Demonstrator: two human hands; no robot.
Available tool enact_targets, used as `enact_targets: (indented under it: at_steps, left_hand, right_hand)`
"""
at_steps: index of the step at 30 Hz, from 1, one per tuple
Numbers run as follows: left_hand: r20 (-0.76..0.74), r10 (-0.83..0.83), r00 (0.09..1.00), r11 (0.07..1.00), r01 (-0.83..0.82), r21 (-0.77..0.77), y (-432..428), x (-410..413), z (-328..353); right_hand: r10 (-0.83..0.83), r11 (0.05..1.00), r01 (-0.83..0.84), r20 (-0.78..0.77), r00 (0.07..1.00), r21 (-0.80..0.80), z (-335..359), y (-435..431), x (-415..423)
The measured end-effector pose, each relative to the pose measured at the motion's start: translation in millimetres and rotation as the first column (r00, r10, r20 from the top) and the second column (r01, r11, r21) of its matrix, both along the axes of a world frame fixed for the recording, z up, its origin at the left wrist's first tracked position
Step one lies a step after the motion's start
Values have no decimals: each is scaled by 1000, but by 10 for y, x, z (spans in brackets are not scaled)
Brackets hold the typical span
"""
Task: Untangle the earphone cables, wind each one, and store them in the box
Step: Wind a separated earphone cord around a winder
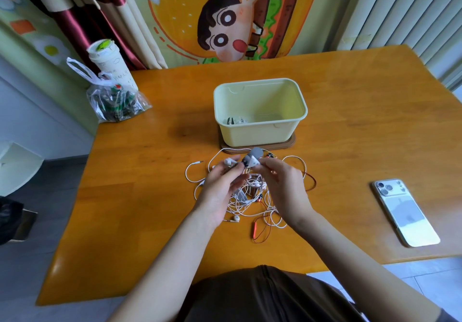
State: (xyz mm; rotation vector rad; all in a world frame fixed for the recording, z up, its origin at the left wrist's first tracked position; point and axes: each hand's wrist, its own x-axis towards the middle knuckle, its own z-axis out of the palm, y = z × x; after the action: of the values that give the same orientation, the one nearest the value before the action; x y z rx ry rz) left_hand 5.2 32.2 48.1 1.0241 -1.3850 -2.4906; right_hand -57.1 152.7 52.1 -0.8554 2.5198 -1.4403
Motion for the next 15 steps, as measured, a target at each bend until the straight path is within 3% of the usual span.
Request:
enact_targets:
  at_steps: [3,9,15]
  left_hand:
    - [27,-6,1000,998,8,-61,-8,12,-7]
    - [-34,-5,999,1000,6,28,68,-8,6]
    - [-57,-36,998,998,39,48,27,3,17]
  right_hand:
    - [-58,997,55,-64,996,-45,50,5,-59]
    - [-60,998,61,-49,997,6,75,-55,-139]
    - [-68,996,72,69,995,-61,85,-18,-112]
